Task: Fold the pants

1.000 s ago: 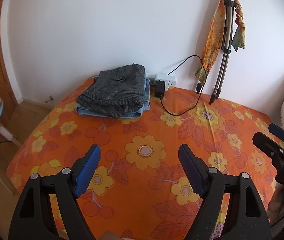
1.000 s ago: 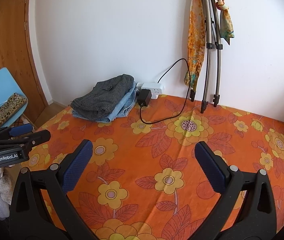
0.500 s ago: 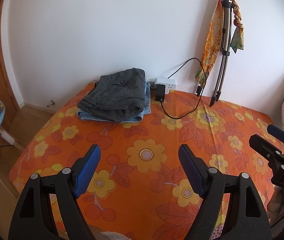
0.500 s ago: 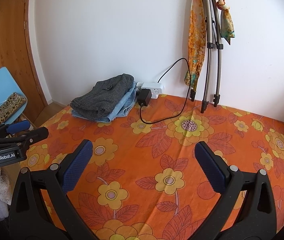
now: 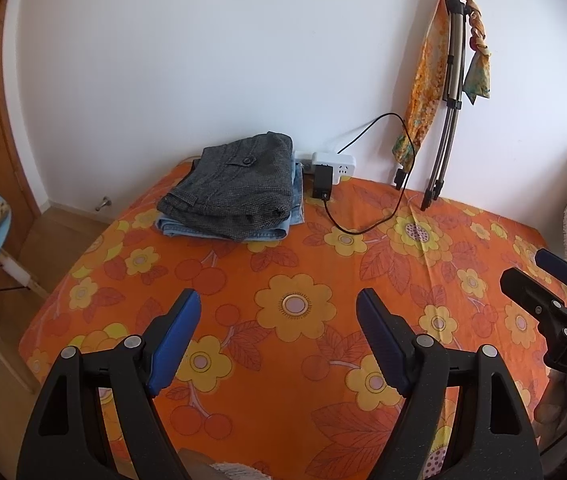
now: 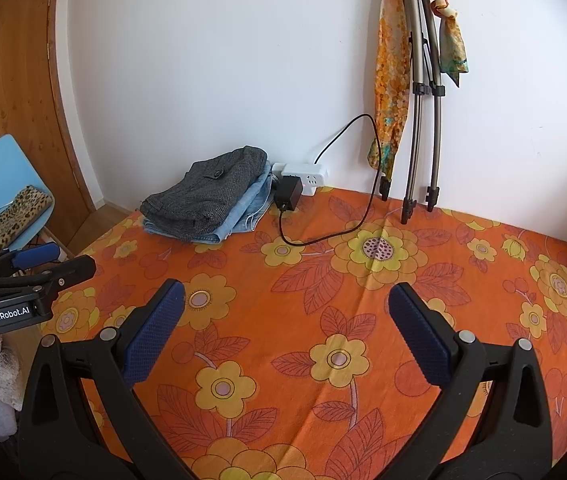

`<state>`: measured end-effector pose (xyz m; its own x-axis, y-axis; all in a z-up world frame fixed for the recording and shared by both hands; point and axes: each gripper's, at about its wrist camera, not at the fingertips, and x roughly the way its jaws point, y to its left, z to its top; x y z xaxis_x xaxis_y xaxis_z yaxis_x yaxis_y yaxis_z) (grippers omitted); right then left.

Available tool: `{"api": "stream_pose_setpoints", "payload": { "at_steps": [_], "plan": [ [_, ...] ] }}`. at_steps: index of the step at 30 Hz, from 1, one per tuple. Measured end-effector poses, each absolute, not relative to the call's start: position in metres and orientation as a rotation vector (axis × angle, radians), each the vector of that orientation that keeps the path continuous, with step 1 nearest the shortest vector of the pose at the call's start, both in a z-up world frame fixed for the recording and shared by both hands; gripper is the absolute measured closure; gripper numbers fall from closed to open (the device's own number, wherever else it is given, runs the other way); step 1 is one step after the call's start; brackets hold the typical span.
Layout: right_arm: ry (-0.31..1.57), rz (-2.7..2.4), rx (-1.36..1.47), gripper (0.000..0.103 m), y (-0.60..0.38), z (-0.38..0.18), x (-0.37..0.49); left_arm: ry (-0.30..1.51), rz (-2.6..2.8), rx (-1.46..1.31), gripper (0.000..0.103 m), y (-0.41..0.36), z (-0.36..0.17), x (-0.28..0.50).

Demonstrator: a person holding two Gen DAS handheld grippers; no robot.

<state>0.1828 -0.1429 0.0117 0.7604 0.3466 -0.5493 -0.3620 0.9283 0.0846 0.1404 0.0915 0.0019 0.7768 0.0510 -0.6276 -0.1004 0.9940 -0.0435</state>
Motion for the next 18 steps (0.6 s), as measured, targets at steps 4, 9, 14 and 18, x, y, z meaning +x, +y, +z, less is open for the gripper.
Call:
{"api": "stream_pose_setpoints", "payload": {
  "at_steps": [4, 9, 14, 18],
  "plan": [
    [0.595, 0.384, -0.028, 0.000, -0.1422, 0.0100, 0.1817, 0.677, 0.088, -0.073, 0.023, 0.0928, 0.0014, 0.1401],
    [0.593, 0.387, -0.030, 0.000, -0.1429, 0.0099, 0.1814, 0.681, 0.088, -0.078, 0.023, 0.0948, 0.0005, 0.1403],
    [0.596, 0.382, -0.029, 0.000, -0.1410, 0.0107, 0.1812, 0.681, 0.084, -0.072, 0.023, 0.0941, -0.0005, 0.1391],
    [0.604, 0.390, -0.030, 0.000, -0.1439, 0.0076, 0.1815, 0.667, 0.087, -0.070, 0.023, 0.0945, 0.0002, 0.1378]
  ]
}}
